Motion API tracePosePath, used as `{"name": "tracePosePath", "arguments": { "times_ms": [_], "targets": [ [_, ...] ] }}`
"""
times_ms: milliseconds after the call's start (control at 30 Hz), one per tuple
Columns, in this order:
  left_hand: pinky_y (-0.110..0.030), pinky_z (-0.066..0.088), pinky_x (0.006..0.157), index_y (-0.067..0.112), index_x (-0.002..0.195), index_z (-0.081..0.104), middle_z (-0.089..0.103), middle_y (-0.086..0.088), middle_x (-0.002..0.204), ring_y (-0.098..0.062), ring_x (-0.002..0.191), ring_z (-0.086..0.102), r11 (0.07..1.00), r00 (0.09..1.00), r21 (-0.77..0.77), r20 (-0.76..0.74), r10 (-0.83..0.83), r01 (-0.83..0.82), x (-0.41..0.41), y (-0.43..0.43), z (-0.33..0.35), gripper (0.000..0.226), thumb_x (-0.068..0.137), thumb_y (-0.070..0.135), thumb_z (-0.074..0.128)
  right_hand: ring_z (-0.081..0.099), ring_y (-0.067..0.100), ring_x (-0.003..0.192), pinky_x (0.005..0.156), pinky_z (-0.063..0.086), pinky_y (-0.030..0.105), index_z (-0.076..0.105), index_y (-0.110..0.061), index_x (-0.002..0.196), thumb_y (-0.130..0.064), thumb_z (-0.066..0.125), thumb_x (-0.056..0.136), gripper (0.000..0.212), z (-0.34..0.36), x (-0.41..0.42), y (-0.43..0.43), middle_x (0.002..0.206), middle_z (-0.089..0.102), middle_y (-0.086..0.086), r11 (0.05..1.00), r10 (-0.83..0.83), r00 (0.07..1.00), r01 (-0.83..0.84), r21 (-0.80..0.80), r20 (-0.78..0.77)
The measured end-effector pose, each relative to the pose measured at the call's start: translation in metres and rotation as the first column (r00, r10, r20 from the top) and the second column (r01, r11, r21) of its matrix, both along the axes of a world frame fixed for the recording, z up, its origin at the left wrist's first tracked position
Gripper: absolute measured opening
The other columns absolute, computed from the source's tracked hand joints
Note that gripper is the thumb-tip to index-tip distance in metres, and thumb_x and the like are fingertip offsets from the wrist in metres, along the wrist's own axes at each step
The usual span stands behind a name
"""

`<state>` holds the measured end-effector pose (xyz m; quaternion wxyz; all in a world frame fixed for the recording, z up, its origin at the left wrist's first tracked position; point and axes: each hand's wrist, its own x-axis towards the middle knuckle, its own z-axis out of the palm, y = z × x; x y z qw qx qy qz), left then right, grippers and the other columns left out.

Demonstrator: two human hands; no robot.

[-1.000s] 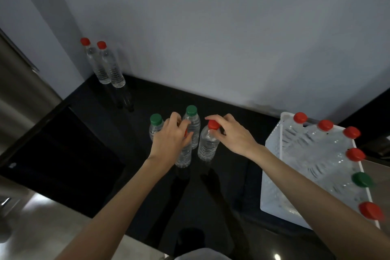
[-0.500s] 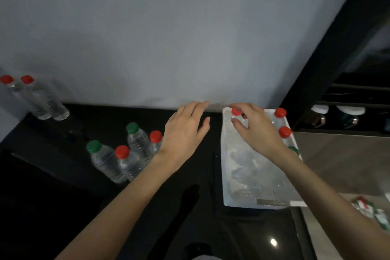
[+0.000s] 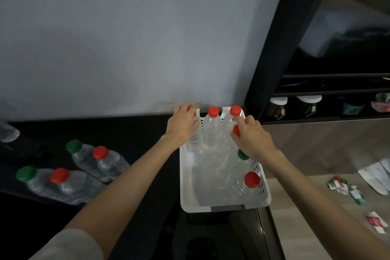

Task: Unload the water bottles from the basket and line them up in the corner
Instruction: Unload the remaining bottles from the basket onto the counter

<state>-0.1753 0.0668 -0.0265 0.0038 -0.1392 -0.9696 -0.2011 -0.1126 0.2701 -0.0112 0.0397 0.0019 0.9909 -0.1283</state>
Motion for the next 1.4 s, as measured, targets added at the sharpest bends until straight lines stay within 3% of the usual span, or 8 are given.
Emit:
{"name": "tracePosePath", "arguments": {
  "times_ms": [133,300,467,667,867,1067,1200,1400],
  "targets": [
    [-0.040,0.054,0.077,0.018,0.127,0.047,0.042,-0.006,0.124,-0.023,0.108,0.051,0.997,0.999,0.064,-0.006,0.050,-0.050,0.000,0.003,-0.014,0.036,0.091,0.020,0.053,0.054,0.026,0.078,0.069,0.046,0.036,0.041,-0.015,0.117,-0.036,0.046,0.096,0.030,-0.007,-0.006,0.001,0.095,0.055,0.008,0.999,0.022,0.996,-0.018,-0.049,0.085],
    [-0.028,0.044,0.060,0.018,0.120,0.046,0.049,-0.005,0.116,-0.019,0.086,0.056,0.994,0.994,-0.092,-0.092,0.058,-0.066,0.004,0.000,-0.015,0.030,0.094,0.032,0.048,0.061,0.026,0.078,0.069,0.051,0.038,0.043,-0.019,0.105,-0.033,0.056,0.090,0.024,-0.012,-0.007,-0.001,0.089,0.064,0.006,0.988,0.063,0.998,-0.059,-0.143,0.020],
    [-0.031,0.049,0.065,0.016,0.113,0.047,0.058,-0.004,0.102,-0.018,0.079,0.057,0.994,0.995,-0.096,-0.085,0.044,-0.052,0.011,-0.004,-0.009,0.028,0.093,0.035,0.049,0.061,0.025,0.078,0.067,0.053,0.039,0.048,-0.019,0.102,-0.032,0.056,0.089,0.020,-0.016,-0.004,-0.012,0.088,0.064,0.002,0.975,0.117,0.991,-0.128,-0.180,-0.070],
    [-0.033,0.052,0.067,0.012,0.112,0.046,0.059,-0.004,0.101,-0.017,0.083,0.057,0.996,0.995,-0.088,-0.095,0.013,-0.021,0.034,-0.007,-0.009,0.030,0.090,0.031,0.055,0.060,0.023,0.076,0.067,0.052,0.040,0.046,-0.019,0.098,-0.037,0.053,0.092,0.021,-0.017,0.002,-0.009,0.086,0.062,0.000,0.975,0.039,0.988,-0.070,-0.212,-0.149],
    [-0.030,0.043,0.059,0.011,0.104,0.049,0.055,-0.003,0.094,-0.016,0.081,0.052,0.999,0.985,0.027,-0.172,0.023,-0.018,0.053,-0.008,0.010,0.022,0.089,0.025,0.056,0.058,0.020,0.072,0.063,0.048,0.037,0.045,-0.019,0.095,-0.039,0.052,0.093,0.022,-0.013,0.015,-0.018,0.084,0.059,-0.005,0.959,0.023,0.968,-0.091,-0.267,-0.248],
    [-0.027,0.038,0.064,0.011,0.103,0.049,0.052,0.001,0.090,-0.015,0.077,0.049,0.983,0.960,0.186,-0.276,0.047,0.005,0.069,-0.023,0.068,0.020,0.090,0.024,0.056,0.053,0.019,0.067,0.063,0.043,0.034,0.050,-0.019,0.100,-0.042,0.053,0.093,0.025,0.020,0.025,-0.039,0.075,0.049,-0.011,0.911,-0.056,0.927,-0.105,-0.400,-0.370],
    [-0.023,0.036,0.068,0.013,0.107,0.050,0.051,0.005,0.094,-0.012,0.079,0.049,0.952,0.932,0.306,-0.348,0.100,0.013,0.088,-0.044,0.101,0.024,0.088,0.027,0.055,0.055,0.015,0.070,0.069,0.043,0.031,0.054,-0.018,0.103,-0.042,0.058,0.091,0.027,0.062,0.029,-0.060,0.081,0.058,-0.009,0.867,-0.046,0.876,-0.203,-0.455,-0.480],
    [-0.015,0.036,0.067,0.016,0.104,0.050,0.052,0.005,0.091,-0.007,0.074,0.047,0.936,0.882,0.350,-0.428,0.197,-0.039,0.108,-0.090,0.142,0.020,0.086,0.025,0.055,0.045,0.000,0.062,0.067,0.035,0.021,0.052,-0.015,0.108,-0.040,0.058,0.092,0.030,0.113,0.032,-0.104,0.085,0.055,-0.009,0.803,0.021,0.790,-0.378,-0.460,-0.613]
  ]
}}
